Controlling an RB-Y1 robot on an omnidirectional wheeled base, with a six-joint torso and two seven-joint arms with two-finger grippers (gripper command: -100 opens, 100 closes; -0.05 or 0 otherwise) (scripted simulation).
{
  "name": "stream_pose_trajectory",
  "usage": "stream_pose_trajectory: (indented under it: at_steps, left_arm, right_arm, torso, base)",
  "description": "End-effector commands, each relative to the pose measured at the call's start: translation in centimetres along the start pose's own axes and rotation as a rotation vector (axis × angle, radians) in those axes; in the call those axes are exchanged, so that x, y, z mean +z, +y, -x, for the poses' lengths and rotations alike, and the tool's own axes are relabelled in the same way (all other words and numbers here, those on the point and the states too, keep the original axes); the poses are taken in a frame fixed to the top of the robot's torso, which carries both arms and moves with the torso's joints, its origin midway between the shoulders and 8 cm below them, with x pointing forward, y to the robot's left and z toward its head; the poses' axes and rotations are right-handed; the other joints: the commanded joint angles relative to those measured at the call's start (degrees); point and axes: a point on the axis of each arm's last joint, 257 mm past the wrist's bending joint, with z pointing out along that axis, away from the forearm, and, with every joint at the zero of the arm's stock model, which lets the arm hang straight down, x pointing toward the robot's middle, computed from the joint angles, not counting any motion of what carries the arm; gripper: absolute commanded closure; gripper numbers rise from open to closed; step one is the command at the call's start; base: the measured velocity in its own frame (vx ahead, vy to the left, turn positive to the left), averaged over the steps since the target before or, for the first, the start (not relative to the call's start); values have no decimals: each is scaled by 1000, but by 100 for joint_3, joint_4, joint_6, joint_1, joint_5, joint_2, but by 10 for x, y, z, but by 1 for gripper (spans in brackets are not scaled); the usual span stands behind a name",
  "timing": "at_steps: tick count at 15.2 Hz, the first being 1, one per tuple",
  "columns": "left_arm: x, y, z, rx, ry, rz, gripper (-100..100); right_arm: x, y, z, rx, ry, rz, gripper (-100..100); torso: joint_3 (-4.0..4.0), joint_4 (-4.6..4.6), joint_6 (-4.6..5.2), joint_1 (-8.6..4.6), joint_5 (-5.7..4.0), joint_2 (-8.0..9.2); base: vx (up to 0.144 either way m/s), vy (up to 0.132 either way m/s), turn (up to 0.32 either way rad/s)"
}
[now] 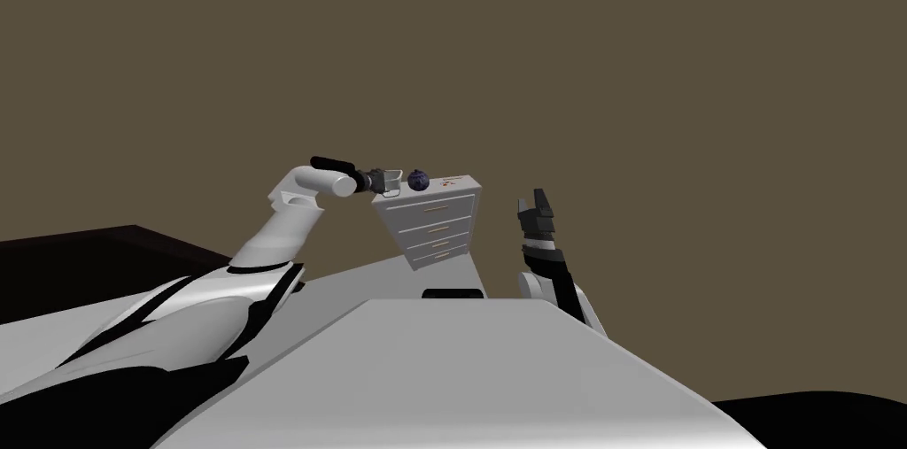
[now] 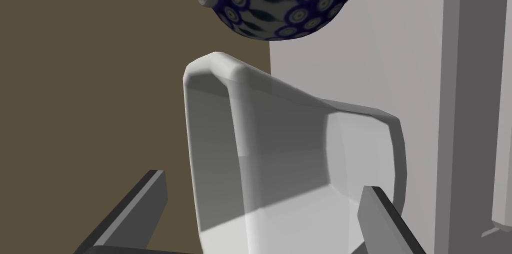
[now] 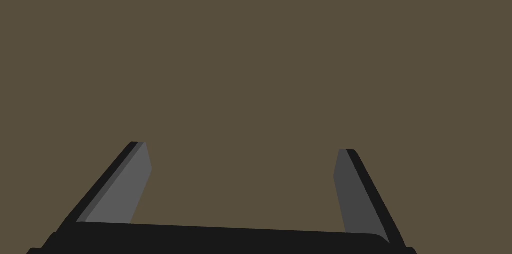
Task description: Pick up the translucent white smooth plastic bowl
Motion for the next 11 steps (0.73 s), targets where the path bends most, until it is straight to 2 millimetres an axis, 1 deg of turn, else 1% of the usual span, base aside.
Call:
stream_pose_trajectory:
  at_steps: [1, 3, 4, 5, 7, 8, 10, 11]
  left_arm:
    - [-5, -6, 6, -19, -8, 32, -100]
    - [-5, 4, 9, -19, -19, 71, -100]
    - [-5, 4, 9, -19, -19, 71, -100]
    - [-11, -4, 14, -37, -24, 90, -100]
    - [-12, 4, 16, -37, -34, 123, -100]
    - [-17, -7, 20, -55, -36, 130, -100]
    - [-19, 3, 22, -55, -47, 167, -100]
    - [-19, 5, 23, -55, -49, 173, -100]
  right_arm:
    - [0, 0, 0, 0, 0, 0, 0]
    - [0, 0, 0, 0, 0, 0, 0]
    - [0, 0, 0, 0, 0, 0, 0]
    - [0, 0, 0, 0, 0, 0, 0]
    - [0, 0, 0, 0, 0, 0, 0]
    - [0, 0, 0, 0, 0, 0, 0]
    - [0, 0, 0, 0, 0, 0, 0]
    - [0, 0, 0, 0, 0, 0, 0]
  torso:
    - [0, 0, 0, 0, 0, 0]
    - [-1, 0, 1, -2, -1, -2]
    - [-1, 0, 0, -1, 0, -2]
    - [0, 0, -1, 1, 0, -1]
    - [-1, 0, 1, -1, -1, -3]
    - [-1, -1, 0, 0, 0, -3]
    - [-3, -1, 1, -2, -1, -6]
    - [-3, -1, 0, -1, 0, -5]
  base:
    - [10, -10, -29]
    - [13, -10, -26]
    - [7, -5, 4]
    - [13, -10, -28]
    - [16, -8, -25]
    - [20, -11, -34]
    - [22, -11, -23]
    - [12, -6, 1]
